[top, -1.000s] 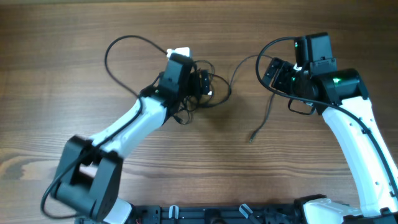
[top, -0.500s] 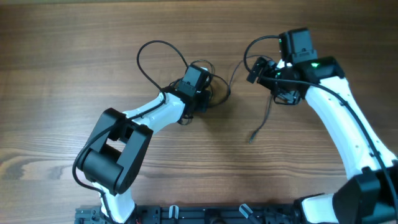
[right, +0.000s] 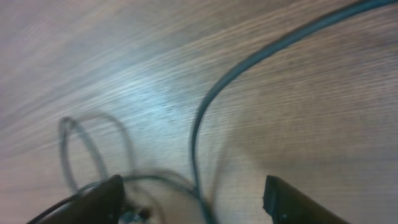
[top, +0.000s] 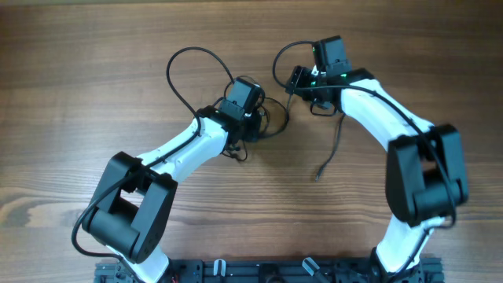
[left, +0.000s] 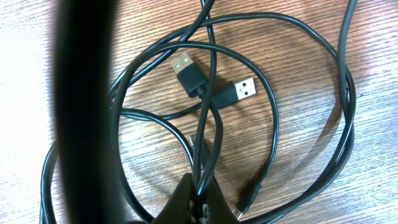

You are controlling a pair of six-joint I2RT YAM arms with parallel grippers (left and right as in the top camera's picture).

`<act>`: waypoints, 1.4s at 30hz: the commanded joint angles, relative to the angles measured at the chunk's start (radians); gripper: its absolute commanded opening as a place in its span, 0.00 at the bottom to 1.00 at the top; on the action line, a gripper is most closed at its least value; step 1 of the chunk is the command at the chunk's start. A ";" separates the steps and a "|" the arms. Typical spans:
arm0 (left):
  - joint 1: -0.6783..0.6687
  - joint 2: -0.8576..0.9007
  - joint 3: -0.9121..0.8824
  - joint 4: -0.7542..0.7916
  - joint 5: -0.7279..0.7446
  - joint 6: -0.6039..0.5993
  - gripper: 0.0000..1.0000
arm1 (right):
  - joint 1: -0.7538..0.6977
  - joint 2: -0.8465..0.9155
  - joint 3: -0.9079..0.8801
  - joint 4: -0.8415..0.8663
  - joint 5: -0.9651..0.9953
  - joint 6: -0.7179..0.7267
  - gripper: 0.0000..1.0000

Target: Untangle cables

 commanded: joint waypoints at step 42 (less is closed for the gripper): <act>0.723 -0.024 -0.005 -0.132 0.172 -0.339 0.04 | -0.631 -0.692 0.000 -0.428 -0.036 -0.317 0.05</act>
